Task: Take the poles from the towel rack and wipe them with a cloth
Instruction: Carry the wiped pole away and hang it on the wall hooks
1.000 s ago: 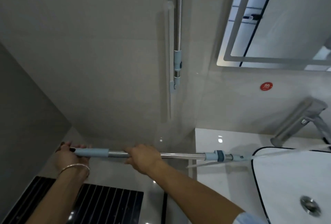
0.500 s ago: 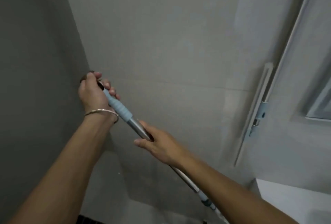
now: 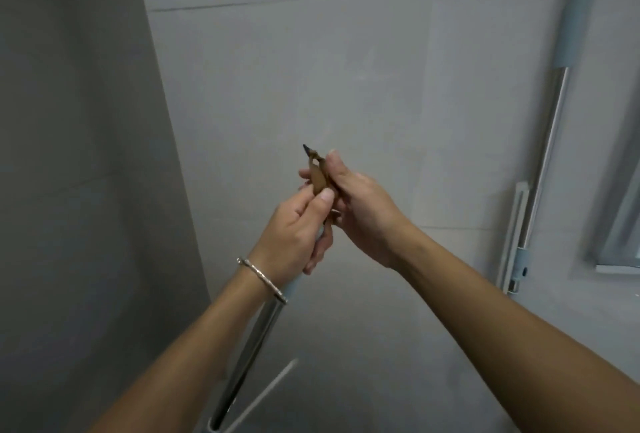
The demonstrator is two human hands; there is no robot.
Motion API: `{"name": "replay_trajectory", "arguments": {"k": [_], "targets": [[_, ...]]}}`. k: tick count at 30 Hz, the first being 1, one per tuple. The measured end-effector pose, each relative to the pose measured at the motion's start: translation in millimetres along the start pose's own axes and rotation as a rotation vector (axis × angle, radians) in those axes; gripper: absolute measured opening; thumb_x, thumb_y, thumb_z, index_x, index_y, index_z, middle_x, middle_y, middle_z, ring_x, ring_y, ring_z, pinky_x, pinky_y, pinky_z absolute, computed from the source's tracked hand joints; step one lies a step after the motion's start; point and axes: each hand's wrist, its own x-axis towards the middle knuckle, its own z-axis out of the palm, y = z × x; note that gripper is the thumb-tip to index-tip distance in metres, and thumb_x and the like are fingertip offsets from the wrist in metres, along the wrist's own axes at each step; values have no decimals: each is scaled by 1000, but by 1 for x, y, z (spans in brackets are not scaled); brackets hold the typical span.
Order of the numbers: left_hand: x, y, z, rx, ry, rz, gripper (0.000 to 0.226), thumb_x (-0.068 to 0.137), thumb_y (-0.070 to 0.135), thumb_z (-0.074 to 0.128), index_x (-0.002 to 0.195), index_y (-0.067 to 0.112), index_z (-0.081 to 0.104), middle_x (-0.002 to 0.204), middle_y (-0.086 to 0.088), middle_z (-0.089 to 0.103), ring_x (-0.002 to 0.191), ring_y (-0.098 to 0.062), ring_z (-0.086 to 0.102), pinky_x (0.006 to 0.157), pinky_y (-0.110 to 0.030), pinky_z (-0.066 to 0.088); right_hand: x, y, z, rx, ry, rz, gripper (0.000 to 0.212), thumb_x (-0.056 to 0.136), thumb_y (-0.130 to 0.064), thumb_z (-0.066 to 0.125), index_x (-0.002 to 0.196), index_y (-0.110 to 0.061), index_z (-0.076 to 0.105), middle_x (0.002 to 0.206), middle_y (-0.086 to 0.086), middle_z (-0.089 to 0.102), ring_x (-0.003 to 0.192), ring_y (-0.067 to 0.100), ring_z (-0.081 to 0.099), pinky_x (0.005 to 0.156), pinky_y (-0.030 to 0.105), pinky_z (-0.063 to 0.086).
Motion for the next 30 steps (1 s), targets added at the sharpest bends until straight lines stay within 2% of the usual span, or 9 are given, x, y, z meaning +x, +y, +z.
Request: {"name": "replay_trajectory", "arguments": {"k": [3,5,8,11,13,17,21,24,30], "targets": [[-3,-6,-10,33,-36,-43,32,88,36,39,84,9,55,39,2,40,27,-13,31,33,-18,30,2,-3,0,7,110,-101,21,92,-26,58,82,-7,60,69,6,58,61,15,49,55,19,42],[-4,-8,-19,46,-5,-63,32,89,36,39,86,11,59,44,-3,46,33,-17,40,38,-25,37,5,-5,-1,-104,183,-140,22,94,-23,59,75,-11,61,69,5,62,61,16,54,61,24,43],[0,-12,-34,61,60,-79,26,96,25,43,92,12,65,67,-7,67,61,-22,64,61,-38,54,5,-9,2,-304,243,-185,22,94,-21,60,73,-15,63,73,1,64,69,8,60,65,18,46],[10,-19,-45,60,149,-126,28,98,10,41,88,11,68,83,-9,72,83,-25,68,82,-47,54,6,-11,7,-405,244,-211,21,95,-18,57,77,-11,64,75,5,65,69,7,60,62,12,45],[22,-21,-44,-127,205,-204,29,95,4,40,79,3,64,75,-11,68,73,-26,66,79,-47,53,7,-12,6,-414,238,-203,20,97,-18,54,83,-6,64,79,8,67,70,9,62,62,12,46],[47,-10,-26,-452,158,-317,26,91,2,32,72,6,50,60,-5,49,48,-17,50,54,-31,47,7,-26,-5,-442,199,-186,19,98,-19,52,82,-10,60,79,3,68,67,7,62,63,17,47],[74,2,2,-408,63,-253,22,86,3,29,69,12,39,48,2,36,37,-11,34,41,-22,34,9,-50,-23,-495,196,-244,20,98,-17,51,78,-16,56,63,-7,64,59,5,57,60,19,44],[92,11,25,-337,66,-178,19,84,9,38,67,16,42,50,3,33,37,-10,31,39,-18,28,13,-67,-41,-540,211,-302,20,98,-16,52,79,-17,56,63,-8,62,58,7,57,60,23,44],[125,30,70,-234,59,-70,25,91,19,47,67,18,43,50,4,32,41,-15,36,40,-21,33,17,-101,-93,-542,266,-371,18,98,-14,52,81,-14,56,67,0,57,52,8,51,58,25,45]]}}
